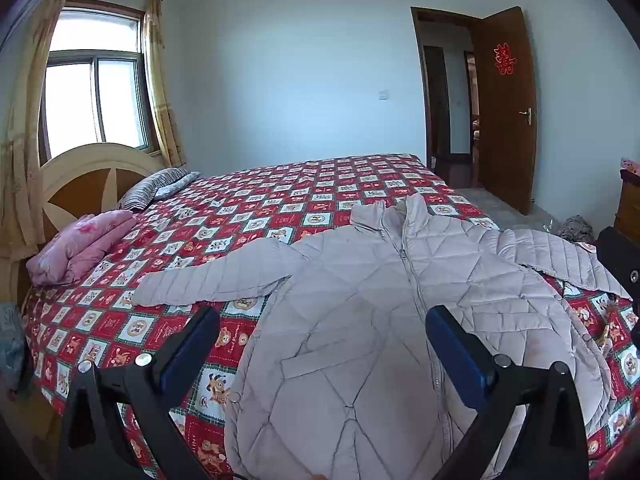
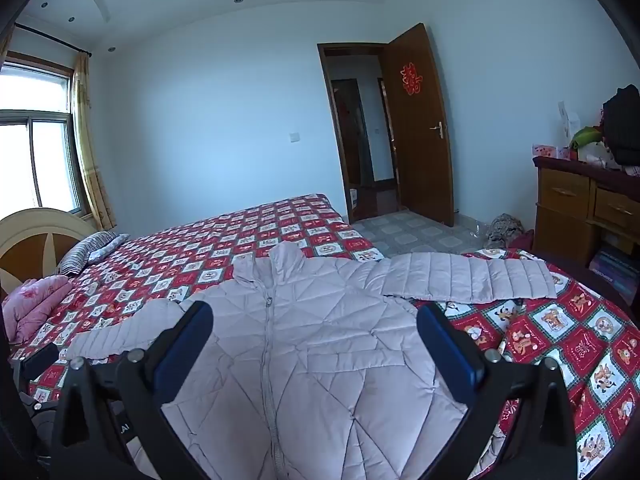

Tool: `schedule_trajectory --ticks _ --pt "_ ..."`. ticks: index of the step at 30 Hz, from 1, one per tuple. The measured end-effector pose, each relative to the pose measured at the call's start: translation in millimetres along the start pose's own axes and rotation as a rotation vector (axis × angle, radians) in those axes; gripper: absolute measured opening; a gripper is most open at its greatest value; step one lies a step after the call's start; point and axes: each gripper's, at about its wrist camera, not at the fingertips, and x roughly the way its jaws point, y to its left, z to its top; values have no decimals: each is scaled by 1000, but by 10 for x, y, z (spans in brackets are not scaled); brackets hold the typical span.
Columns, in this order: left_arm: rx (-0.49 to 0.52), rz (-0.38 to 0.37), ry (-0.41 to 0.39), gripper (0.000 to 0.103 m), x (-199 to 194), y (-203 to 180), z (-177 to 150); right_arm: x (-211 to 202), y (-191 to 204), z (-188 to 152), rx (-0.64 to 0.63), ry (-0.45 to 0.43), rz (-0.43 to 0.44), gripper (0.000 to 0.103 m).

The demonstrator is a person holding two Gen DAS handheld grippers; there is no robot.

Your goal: Fold large clothes

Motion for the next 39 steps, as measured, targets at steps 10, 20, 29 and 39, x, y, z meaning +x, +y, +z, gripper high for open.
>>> schedule_trajectory --ticks 10,20,29,39 --pt "-20 -11 10 102 -51 29 16 -28 -46 11 -5 2 -9 103" --pt "-32 -20 23 102 -33 29 4 -7 -12 10 -16 18 -14 103" --pt "-32 -22 37 102 -3 4 -7 3 -27 1 -8 29 -10 103" --pt "-32 -22 39 102 0 3 -2 9 -19 12 -6 31 -10 103"
